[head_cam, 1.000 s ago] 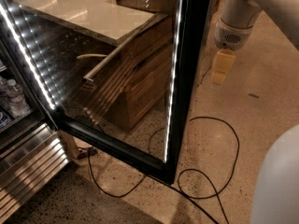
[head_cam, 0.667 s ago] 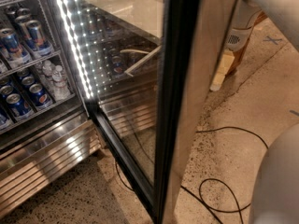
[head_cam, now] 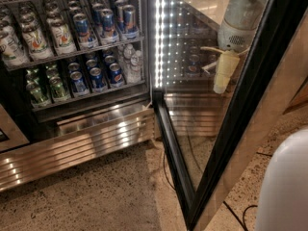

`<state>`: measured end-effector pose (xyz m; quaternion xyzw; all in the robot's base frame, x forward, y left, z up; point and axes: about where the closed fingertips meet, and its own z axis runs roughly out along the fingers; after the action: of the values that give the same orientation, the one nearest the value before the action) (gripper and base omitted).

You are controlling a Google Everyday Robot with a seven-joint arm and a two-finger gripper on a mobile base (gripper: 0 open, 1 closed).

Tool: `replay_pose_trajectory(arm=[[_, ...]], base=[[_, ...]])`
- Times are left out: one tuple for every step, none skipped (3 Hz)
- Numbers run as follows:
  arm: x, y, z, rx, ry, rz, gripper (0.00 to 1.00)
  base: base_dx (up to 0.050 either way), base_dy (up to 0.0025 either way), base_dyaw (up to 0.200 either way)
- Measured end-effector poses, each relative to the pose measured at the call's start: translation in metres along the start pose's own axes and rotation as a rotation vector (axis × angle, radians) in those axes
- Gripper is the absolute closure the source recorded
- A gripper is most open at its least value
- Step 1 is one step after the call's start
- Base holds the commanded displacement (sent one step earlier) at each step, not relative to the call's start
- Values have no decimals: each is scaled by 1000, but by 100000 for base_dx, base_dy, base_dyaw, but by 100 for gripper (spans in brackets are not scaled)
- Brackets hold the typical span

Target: Close right fridge door

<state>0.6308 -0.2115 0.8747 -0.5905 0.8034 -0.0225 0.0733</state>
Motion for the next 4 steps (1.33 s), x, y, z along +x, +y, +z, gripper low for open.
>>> replay_pose_trajectory(arm=[[0,0,0,0,0,0,0],[0,0,0,0,0,0,0],[0,0,0,0,0,0,0],[0,0,0,0,0,0,0]], base=[[-2501,-188,16972],[-2461,-263,17612],[3239,244,15236],[0,0,0]])
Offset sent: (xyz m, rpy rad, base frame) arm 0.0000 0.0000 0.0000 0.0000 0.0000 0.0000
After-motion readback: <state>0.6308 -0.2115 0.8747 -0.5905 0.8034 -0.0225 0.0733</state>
